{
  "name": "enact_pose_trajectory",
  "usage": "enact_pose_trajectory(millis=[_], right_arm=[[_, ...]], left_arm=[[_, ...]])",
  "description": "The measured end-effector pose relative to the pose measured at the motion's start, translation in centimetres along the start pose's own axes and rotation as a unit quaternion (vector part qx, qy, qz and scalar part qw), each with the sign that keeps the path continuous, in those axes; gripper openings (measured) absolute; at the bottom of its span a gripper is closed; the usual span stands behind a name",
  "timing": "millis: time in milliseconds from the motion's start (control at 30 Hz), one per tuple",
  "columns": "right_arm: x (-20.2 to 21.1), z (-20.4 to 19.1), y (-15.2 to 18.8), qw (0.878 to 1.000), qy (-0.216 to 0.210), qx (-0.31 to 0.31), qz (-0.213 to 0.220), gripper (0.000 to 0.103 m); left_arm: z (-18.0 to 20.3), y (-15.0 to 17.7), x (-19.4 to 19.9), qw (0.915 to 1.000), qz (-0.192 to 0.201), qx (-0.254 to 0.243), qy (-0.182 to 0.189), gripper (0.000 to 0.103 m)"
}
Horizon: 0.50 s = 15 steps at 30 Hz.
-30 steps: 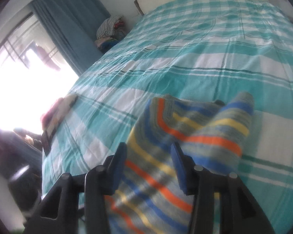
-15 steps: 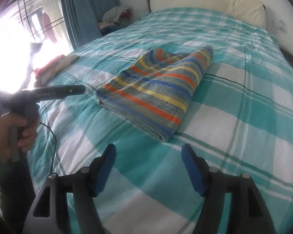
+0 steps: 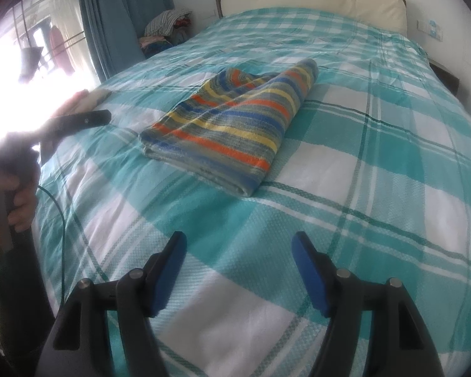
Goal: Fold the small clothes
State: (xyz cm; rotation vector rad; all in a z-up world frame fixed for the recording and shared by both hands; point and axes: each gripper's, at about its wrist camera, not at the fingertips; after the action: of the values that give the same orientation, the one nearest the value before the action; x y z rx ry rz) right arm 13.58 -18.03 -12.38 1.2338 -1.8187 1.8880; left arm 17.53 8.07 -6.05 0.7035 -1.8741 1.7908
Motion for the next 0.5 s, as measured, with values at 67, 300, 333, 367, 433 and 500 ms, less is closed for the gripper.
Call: enact_pose_trajectory(millis=[67, 300, 333, 367, 433, 500], right_arm=[[-0.5, 0.4, -0.1, 1.0, 0.0, -0.008, -0.001, 0.069], [-2.2, 4.4, -3.2, 0.996, -0.003, -0.093, 0.012, 0.076], [-2.5, 5.3, -4.0, 0.993, -0.006, -0.113, 0.017, 0.077], [-3.0, 6.2, -4.8, 0.991, -0.012, -0.134, 0.021, 0.078], [-4.3, 7.8, -6.5, 0.984, -0.025, -0.172, 0.026, 0.078], [-6.4, 9.1, -8.2, 0.979, -0.035, -0.202, 0.023, 0.078]], left_arm=[[0.0, -0.2, -0.7, 1.0, -0.003, -0.005, 0.003, 0.095], [-2.5, -3.3, -7.7, 0.9857, -0.056, 0.073, 0.141, 0.097], [-2.4, -3.7, -8.8, 0.9816, -0.066, 0.081, 0.16, 0.097], [-2.1, -4.1, -10.0, 0.978, -0.075, 0.084, 0.175, 0.097], [-1.0, -4.8, -12.1, 0.9727, -0.093, 0.078, 0.198, 0.097], [0.2, -5.3, -14.1, 0.9714, -0.106, 0.069, 0.201, 0.097]])
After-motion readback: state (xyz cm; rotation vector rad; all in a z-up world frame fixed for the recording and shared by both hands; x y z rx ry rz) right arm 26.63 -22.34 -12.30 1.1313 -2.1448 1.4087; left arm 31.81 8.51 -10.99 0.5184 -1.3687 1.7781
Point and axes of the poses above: each gripper's, at about its wrist camera, not at the fingertips, and x roughly against the way its jaws point, z to its right, y to its underside, and after that the axes turned 7 degrees about z, right-handed
